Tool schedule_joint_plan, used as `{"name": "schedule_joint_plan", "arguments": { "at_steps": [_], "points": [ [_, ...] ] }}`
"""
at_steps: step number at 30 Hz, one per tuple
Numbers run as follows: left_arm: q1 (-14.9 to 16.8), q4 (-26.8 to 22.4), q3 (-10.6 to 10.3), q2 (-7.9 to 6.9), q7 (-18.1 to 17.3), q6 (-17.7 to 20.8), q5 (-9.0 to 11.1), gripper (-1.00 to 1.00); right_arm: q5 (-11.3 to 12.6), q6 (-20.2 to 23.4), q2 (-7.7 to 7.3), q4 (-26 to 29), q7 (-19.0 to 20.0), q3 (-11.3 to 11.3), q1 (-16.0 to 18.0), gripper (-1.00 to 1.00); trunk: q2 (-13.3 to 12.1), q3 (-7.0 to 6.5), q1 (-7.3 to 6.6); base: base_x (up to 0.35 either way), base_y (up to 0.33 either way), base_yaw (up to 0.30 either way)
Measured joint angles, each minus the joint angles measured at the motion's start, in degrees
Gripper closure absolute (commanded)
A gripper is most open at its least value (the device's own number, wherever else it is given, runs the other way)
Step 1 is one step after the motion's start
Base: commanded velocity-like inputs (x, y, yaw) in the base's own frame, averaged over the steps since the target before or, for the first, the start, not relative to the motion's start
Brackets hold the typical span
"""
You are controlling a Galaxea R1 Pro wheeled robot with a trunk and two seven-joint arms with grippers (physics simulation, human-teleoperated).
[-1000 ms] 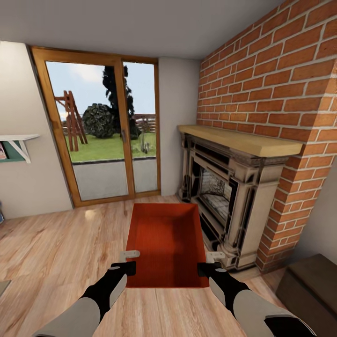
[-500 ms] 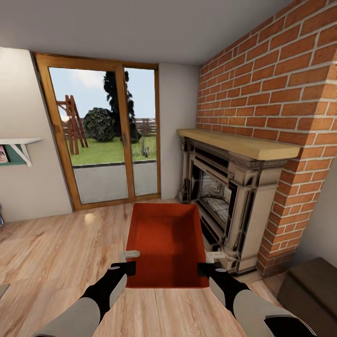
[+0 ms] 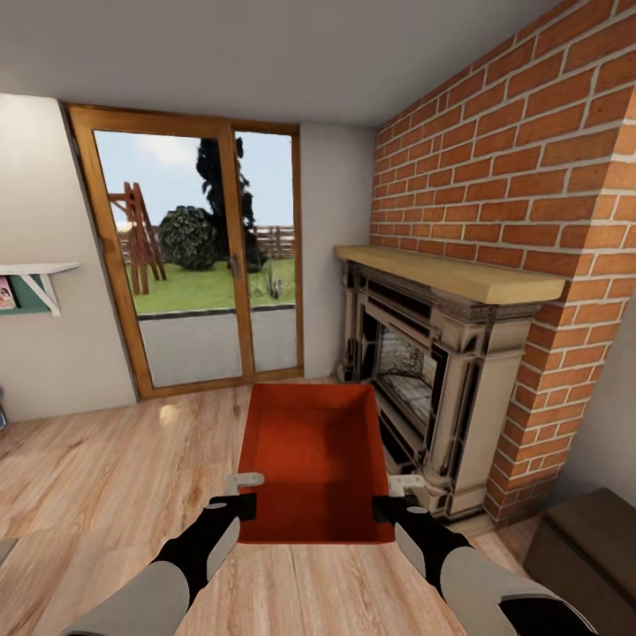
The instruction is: Move the two storage containers from the living room to the garage. In the garage, place one container on the floor and stack the other container on top of it (either order is fine).
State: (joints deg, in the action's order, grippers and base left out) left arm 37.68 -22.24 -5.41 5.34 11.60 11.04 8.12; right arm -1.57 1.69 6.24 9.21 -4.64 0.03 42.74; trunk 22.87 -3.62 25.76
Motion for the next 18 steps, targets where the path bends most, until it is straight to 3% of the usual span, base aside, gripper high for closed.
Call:
{"name": "schedule_joint_plan", "arguments": {
  "at_steps": [18],
  "points": [
    [0.0,0.03,-0.03,-0.03,-0.02,-0.01,0.06,1.0,-0.12,0.03,0.04,0.0,-0.01,-0.1,0.0,1.0,0.0,0.0,0.0,-0.005,-0.01,0.0]
  ]
}}
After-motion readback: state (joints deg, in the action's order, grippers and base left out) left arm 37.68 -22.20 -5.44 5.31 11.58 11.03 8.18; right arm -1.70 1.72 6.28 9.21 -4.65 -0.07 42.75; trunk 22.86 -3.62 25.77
